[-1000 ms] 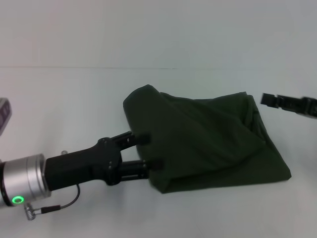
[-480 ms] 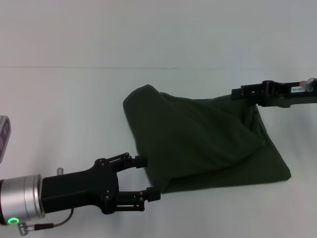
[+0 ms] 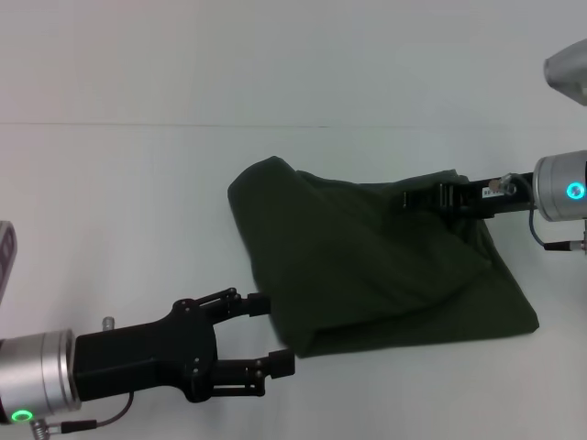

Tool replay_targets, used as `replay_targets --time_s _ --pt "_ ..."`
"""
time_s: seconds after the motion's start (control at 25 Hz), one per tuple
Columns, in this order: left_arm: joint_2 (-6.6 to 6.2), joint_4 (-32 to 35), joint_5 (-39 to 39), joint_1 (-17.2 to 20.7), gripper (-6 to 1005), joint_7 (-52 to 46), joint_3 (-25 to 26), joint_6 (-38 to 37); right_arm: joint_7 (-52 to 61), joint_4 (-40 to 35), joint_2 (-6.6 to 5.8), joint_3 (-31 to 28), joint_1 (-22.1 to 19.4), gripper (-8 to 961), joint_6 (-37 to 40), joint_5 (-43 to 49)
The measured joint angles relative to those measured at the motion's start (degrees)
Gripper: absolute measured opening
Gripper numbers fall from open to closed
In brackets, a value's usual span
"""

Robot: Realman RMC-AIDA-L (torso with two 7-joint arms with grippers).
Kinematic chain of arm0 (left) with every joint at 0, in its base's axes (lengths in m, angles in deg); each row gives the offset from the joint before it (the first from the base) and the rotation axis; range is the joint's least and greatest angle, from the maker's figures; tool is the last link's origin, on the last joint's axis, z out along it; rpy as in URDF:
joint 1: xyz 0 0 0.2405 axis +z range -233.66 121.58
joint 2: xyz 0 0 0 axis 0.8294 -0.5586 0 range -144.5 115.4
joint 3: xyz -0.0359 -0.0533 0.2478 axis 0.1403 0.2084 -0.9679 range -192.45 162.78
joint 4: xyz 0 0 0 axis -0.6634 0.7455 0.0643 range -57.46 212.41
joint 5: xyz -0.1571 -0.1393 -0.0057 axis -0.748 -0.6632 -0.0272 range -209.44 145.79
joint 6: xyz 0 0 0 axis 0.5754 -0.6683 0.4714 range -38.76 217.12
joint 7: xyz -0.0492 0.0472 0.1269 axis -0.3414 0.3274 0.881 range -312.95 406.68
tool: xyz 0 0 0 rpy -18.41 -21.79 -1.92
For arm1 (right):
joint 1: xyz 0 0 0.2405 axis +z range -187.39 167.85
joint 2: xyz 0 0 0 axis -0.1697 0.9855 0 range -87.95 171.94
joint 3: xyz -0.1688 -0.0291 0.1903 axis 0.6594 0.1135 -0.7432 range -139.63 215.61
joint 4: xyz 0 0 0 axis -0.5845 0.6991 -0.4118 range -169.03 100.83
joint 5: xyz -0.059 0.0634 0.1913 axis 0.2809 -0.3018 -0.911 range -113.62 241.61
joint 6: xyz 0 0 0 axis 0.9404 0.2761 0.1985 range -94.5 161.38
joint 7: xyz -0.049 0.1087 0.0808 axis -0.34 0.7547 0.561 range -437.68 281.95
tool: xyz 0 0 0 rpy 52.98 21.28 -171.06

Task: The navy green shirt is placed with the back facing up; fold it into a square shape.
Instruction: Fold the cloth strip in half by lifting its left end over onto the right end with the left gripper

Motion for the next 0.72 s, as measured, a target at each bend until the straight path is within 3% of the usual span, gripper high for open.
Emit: replay_targets --time_s 0.2,0.44,0.64,0.72 --pt "0.07 -0.3 0.0 0.1 950 0.0 0.0 0.3 -1.2 -0.6 0.42 2.3 0.1 674 -1.4 -0.1" --pt "0.08 -0.3 -0.1 0.2 950 0.0 0.0 0.4 -3.0 -1.1 1.11 2.8 -0.4 528 -1.6 -0.4" --pt "0.14 -0.4 -0.4 0.1 950 0.0 0.0 0.4 -3.0 -1.2 1.12 2.3 -0.7 295 -1.6 -0.4" --pt "0.16 -0.4 -0.4 0.1 950 0.0 0.0 0.4 -3.2 -1.2 1.11 2.3 -0.9 253 -1.5 -0.6"
